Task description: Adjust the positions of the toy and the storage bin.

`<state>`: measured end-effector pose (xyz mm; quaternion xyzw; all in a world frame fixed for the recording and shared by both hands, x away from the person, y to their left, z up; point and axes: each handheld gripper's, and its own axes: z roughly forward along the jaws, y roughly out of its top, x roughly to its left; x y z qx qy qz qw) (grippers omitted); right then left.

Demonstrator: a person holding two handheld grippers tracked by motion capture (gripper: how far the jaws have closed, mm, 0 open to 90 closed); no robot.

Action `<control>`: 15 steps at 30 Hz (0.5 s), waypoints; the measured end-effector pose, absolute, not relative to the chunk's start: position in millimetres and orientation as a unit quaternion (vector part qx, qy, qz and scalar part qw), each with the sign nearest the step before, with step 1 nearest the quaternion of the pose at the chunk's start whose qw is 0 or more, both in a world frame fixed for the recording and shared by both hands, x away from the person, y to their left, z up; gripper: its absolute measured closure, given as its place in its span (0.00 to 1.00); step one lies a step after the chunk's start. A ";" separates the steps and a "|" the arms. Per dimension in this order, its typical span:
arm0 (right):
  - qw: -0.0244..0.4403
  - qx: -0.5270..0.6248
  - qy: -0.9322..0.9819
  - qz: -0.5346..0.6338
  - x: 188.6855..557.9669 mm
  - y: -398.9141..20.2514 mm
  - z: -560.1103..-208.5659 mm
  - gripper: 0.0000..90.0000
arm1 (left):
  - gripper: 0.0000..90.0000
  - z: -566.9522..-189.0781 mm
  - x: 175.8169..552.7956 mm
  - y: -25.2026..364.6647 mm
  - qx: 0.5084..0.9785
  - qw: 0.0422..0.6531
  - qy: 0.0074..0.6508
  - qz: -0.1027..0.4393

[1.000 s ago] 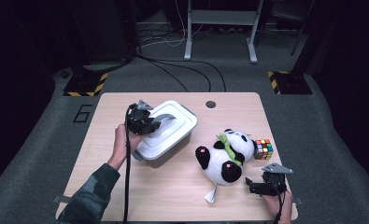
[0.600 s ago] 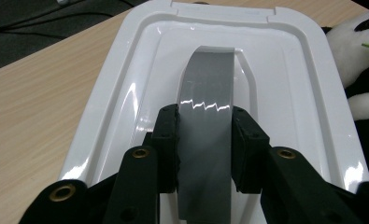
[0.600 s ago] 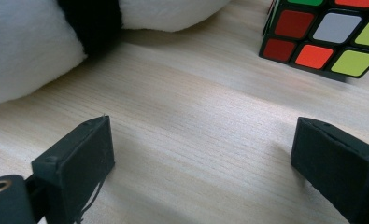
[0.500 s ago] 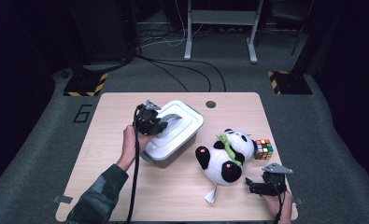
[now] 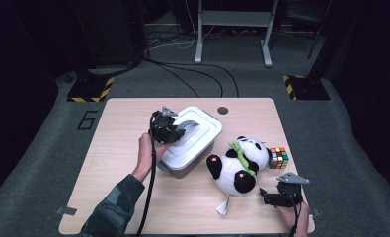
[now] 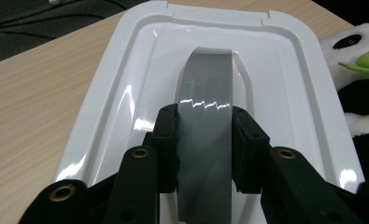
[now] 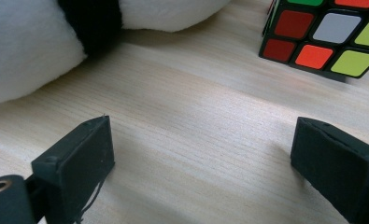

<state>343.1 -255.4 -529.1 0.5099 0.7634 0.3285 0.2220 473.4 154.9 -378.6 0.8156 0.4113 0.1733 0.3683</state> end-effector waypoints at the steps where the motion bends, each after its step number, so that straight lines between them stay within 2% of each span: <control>1: 0.222 0.510 0.763 0.329 343.1 -255.4 -529.1 0.06 | 0.75 -378.5 473.6 153.9 0.818 0.368 0.409 0.171; 15: 0.222 0.510 0.763 0.329 343.1 -255.3 -529.1 0.06 | 0.75 -379.0 476.9 140.2 0.818 0.372 0.407 0.167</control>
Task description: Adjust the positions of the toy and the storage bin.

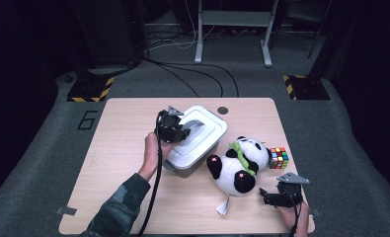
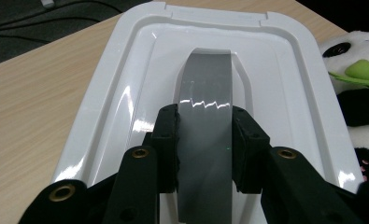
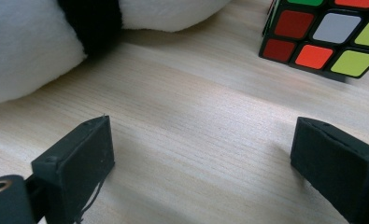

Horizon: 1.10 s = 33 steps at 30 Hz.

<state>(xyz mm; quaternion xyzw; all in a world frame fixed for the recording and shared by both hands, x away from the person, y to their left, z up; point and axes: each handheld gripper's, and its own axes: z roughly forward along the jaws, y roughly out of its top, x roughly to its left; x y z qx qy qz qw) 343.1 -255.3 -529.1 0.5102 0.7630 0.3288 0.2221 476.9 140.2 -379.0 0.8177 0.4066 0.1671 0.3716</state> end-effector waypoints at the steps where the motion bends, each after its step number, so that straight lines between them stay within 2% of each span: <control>1: 0.222 0.510 0.763 0.329 343.0 -255.4 -529.1 0.06 | 0.74 -379.2 477.4 139.8 0.817 0.373 0.406 0.167; 6: 0.222 0.510 0.763 0.329 343.0 -255.4 -529.1 0.06 | 0.72 -377.7 479.6 142.3 0.815 0.386 0.404 0.152; 11: 0.222 0.510 0.763 0.329 343.0 -255.4 -529.1 0.06 | 0.53 -374.4 482.3 140.9 0.819 0.383 0.398 0.156; 14: 0.222 0.510 0.763 0.329 343.0 -255.3 -529.1 0.06 | 0.48 -372.4 483.8 138.2 0.823 0.376 0.394 0.162; 16: 0.222 0.510 0.763 0.329 343.0 -255.4 -529.1 0.06 | 0.49 -371.2 485.2 136.5 0.826 0.371 0.390 0.166; 25: 0.221 0.510 0.764 0.329 343.3 -255.4 -529.0 0.06 | 0.73 -370.4 491.0 133.0 0.838 0.361 0.378 0.158; 33: 0.221 0.510 0.763 0.329 343.4 -255.3 -529.1 0.06 | 0.74 -370.0 491.7 133.3 0.841 0.357 0.374 0.160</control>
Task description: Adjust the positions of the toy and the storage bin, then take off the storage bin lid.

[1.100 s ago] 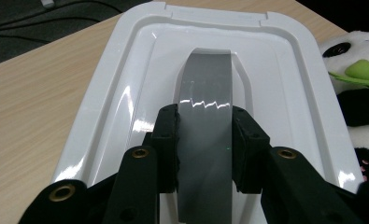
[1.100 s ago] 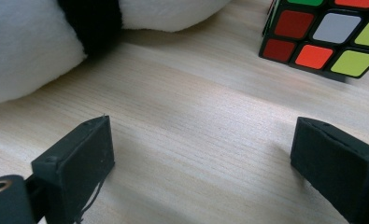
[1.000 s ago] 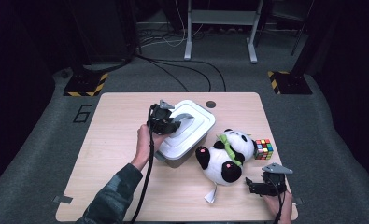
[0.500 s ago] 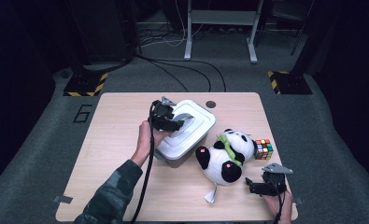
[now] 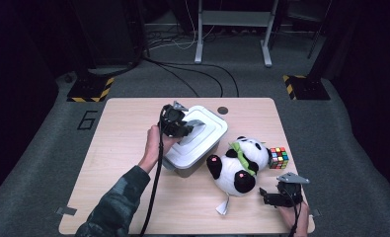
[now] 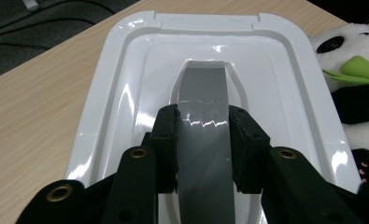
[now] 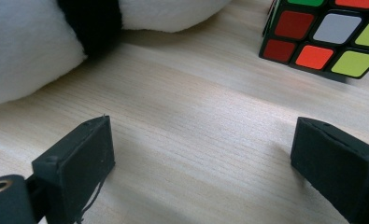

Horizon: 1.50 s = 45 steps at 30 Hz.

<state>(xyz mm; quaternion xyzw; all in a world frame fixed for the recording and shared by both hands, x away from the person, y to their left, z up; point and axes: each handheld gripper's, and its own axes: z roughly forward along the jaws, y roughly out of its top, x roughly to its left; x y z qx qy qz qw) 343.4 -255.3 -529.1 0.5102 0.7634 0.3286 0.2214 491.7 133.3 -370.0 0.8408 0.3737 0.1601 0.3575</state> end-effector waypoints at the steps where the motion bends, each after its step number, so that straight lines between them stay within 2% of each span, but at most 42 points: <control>1: 0.222 0.510 0.764 0.328 343.4 -255.3 -529.0 0.06 | 0.74 -370.1 491.7 133.7 0.841 0.358 0.374 0.160; 12: 0.222 0.510 0.763 0.328 343.2 -255.3 -529.0 0.06 | 0.74 -367.8 491.1 136.4 0.838 0.365 0.375 0.155; 45: 0.222 0.512 0.762 0.328 343.1 -255.0 -529.0 0.06 | 0.74 -322.3 483.4 175.5 0.817 0.383 0.382 0.200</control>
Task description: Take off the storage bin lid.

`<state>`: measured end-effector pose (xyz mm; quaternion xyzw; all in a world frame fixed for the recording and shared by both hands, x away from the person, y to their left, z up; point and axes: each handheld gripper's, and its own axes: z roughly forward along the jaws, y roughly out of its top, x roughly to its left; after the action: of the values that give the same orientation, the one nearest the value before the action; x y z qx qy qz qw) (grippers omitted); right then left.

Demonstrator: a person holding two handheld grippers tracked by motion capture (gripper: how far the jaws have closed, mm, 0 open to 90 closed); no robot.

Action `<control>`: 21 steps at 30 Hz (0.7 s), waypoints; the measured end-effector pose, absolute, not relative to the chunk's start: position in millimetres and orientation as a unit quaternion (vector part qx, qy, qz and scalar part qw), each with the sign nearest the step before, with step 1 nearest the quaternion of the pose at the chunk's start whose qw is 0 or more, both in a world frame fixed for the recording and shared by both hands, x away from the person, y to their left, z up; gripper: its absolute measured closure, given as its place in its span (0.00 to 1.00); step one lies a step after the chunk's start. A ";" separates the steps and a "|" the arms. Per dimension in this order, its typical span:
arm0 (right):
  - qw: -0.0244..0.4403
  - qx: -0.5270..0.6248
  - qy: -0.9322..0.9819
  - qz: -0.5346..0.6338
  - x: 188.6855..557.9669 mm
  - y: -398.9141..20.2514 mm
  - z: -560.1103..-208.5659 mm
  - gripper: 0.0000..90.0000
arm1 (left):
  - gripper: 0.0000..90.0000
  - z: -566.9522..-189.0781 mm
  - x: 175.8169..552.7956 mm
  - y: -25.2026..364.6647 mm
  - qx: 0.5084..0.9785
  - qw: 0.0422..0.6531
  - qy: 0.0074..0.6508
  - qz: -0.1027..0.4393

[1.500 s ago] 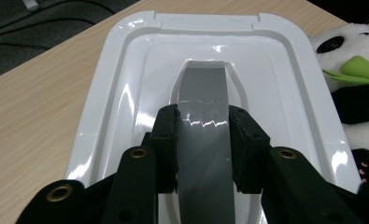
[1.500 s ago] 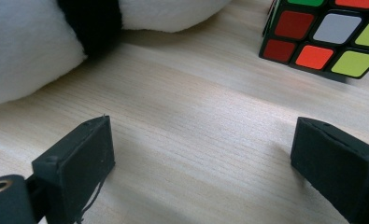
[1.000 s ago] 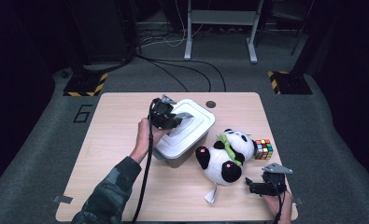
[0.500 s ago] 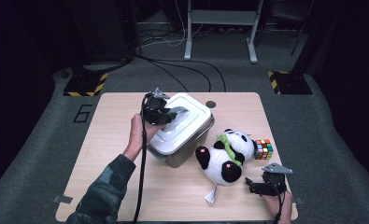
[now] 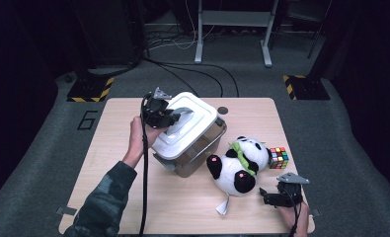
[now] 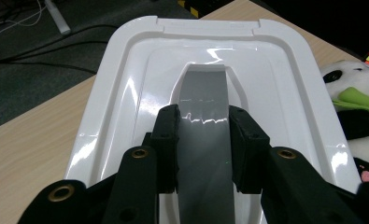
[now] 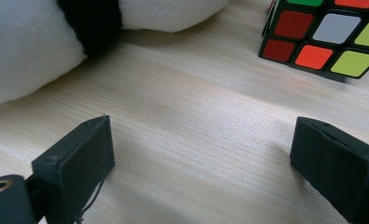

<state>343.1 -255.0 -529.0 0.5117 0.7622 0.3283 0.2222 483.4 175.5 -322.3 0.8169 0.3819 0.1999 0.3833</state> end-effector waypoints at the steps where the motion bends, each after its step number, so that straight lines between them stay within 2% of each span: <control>1: 0.222 0.512 0.762 0.328 343.1 -255.0 -529.0 0.06 | 0.74 -321.2 483.2 177.1 0.817 0.381 0.384 0.201; 21: 0.223 0.512 0.762 0.328 343.1 -254.9 -529.0 0.06 | 0.74 -306.6 482.5 208.1 0.801 0.384 0.400 0.226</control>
<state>343.1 -254.9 -529.0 0.5119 0.7620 0.3279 0.2229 482.5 208.1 -306.6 0.8010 0.3995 0.2261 0.3842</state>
